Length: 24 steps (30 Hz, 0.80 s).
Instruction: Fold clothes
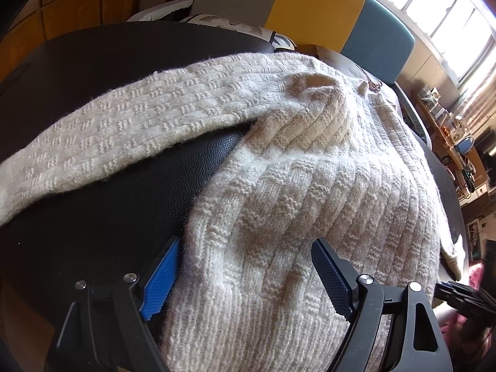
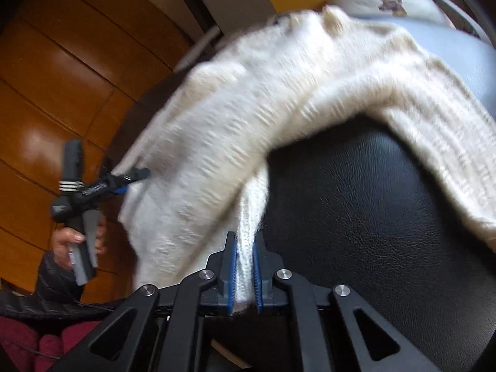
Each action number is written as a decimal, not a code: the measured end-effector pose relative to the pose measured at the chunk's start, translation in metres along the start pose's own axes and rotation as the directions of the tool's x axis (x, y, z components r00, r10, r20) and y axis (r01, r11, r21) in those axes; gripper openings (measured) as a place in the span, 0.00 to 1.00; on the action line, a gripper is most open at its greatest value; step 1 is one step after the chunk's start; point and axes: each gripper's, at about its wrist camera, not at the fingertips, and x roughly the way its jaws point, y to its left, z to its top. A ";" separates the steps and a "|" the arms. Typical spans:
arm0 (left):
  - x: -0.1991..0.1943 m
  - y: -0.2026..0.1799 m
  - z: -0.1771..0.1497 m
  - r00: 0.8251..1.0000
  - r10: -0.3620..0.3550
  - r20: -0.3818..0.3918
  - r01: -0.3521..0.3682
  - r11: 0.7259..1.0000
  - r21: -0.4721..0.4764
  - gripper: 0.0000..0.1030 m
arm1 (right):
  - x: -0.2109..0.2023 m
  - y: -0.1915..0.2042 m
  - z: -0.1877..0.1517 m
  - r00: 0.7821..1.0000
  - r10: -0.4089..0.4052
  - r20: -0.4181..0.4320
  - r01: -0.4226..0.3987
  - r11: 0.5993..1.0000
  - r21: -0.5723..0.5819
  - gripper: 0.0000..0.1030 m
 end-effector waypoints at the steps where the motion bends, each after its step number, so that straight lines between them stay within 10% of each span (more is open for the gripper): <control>1: -0.001 0.001 0.000 1.000 -0.007 -0.003 0.007 1.000 -0.007 0.82 | -0.014 0.006 -0.001 1.000 -0.001 0.022 0.001 1.000 -0.016 0.08; 8: -0.002 0.001 -0.003 1.000 -0.008 -0.007 0.008 1.000 -0.002 0.82 | -0.049 -0.012 -0.038 0.976 -0.203 -0.076 0.204 0.979 0.001 0.11; 14: 0.002 -0.005 -0.003 1.000 0.016 -0.014 -0.016 0.999 0.027 0.86 | -0.043 -0.040 -0.032 0.987 -0.157 -0.037 0.161 0.975 0.155 0.28; 24: 0.001 -0.003 -0.003 1.000 0.008 -0.012 -0.008 1.000 0.007 0.86 | 0.028 0.003 0.023 0.982 -0.178 -0.067 0.162 0.968 -0.190 0.30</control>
